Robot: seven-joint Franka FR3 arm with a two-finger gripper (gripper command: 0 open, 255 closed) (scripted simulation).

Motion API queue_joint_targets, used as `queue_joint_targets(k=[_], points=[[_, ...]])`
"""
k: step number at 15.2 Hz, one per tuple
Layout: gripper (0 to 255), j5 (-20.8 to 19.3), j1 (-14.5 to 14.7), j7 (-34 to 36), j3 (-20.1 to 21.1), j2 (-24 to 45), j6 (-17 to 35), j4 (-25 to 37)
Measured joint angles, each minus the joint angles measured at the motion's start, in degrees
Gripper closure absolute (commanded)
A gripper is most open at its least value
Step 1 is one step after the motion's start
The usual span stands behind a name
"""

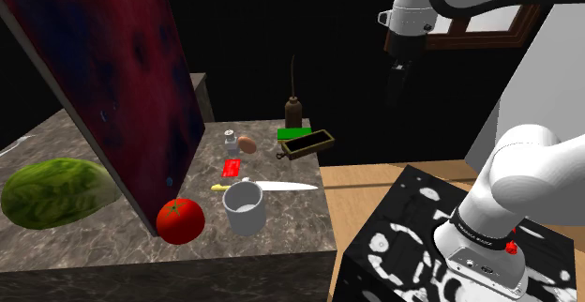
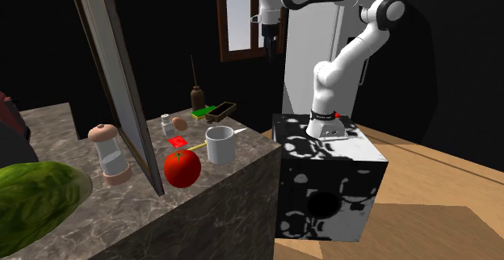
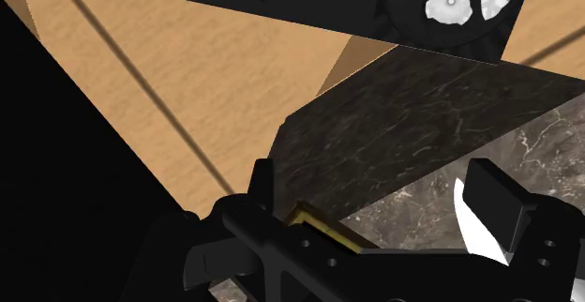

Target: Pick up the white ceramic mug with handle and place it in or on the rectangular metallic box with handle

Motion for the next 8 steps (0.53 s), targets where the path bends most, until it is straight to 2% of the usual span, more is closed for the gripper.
queue_joint_targets(k=[4,8], points=[[0,1.79,0.99,2.47,2.31,1.41,1.95,-0.73],[0,4.42,2.33,6.65,6.27,7.01,6.02,0.63]])
